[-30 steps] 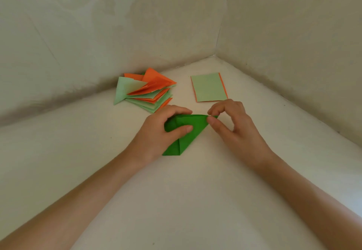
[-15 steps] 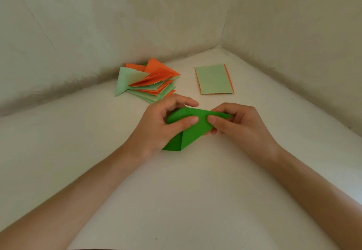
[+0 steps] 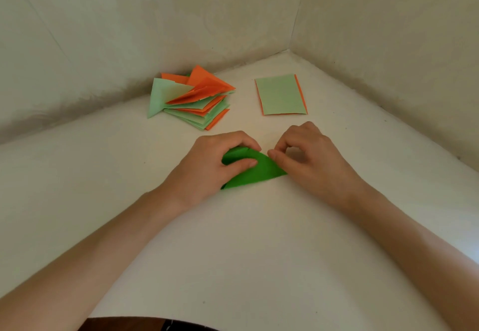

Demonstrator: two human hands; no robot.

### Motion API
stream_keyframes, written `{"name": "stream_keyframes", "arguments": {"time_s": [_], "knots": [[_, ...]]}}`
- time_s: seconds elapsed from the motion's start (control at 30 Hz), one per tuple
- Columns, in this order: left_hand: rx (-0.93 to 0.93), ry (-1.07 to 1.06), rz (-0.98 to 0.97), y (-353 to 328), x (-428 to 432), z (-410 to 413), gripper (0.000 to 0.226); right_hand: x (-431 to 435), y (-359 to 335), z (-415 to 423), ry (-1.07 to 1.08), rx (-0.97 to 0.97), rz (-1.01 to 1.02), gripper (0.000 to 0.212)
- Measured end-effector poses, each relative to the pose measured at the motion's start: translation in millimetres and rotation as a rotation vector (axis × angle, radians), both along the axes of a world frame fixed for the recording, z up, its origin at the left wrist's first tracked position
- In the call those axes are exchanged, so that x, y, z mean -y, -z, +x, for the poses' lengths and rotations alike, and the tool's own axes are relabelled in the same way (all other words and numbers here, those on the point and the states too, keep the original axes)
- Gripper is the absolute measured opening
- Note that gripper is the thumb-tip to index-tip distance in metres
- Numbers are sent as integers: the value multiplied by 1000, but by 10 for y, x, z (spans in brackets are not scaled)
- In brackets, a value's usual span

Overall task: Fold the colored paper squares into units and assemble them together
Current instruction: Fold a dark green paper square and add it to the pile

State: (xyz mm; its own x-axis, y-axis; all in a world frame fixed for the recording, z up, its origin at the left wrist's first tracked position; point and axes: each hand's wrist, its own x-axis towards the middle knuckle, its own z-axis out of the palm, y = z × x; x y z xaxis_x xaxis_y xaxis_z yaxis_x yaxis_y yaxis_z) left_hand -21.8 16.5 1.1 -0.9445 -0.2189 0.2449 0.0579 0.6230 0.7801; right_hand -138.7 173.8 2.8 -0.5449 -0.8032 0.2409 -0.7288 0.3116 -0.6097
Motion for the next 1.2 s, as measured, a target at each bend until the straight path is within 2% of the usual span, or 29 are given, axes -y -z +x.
{"name": "stream_keyframes", "arguments": {"time_s": [0.07, 0.23, 0.33, 0.43, 0.5, 0.57, 0.7, 0.9, 1.07, 1.2], "knots": [[15, -18, -33, 10, 0, -9, 16, 9, 20, -22, -42, -72, 41, 17], [-18, -22, -184, 37, -1, -36, 18, 38, 33, -26, -36, -57, 96, 14], [-19, -36, -369, 80, 24, -51, 24, 67, 54, -28, -39, -107, 132, 13], [-135, -108, -644, 13, 5, 23, 28, 67, 45, -39, -31, -100, 150, 13], [-192, -31, -836, -24, -68, 133, 26, 69, 52, -48, -35, -100, 145, 13], [-167, 67, -938, -8, -148, 241, 29, 76, 62, -53, -43, -107, 146, 13], [-26, 114, -921, 58, -170, 283, 39, 70, 80, -67, -65, -131, 136, 14], [22, 162, -1013, 11, -24, 334, 45, 65, 116, -71, -94, -221, 111, 22], [-10, 142, -1091, 26, 190, 544, 44, 62, 133, -87, -98, -231, 107, 20], [-116, 135, -1120, 34, 256, 650, 44, 63, 125, -73, -95, -209, 105, 17]]}}
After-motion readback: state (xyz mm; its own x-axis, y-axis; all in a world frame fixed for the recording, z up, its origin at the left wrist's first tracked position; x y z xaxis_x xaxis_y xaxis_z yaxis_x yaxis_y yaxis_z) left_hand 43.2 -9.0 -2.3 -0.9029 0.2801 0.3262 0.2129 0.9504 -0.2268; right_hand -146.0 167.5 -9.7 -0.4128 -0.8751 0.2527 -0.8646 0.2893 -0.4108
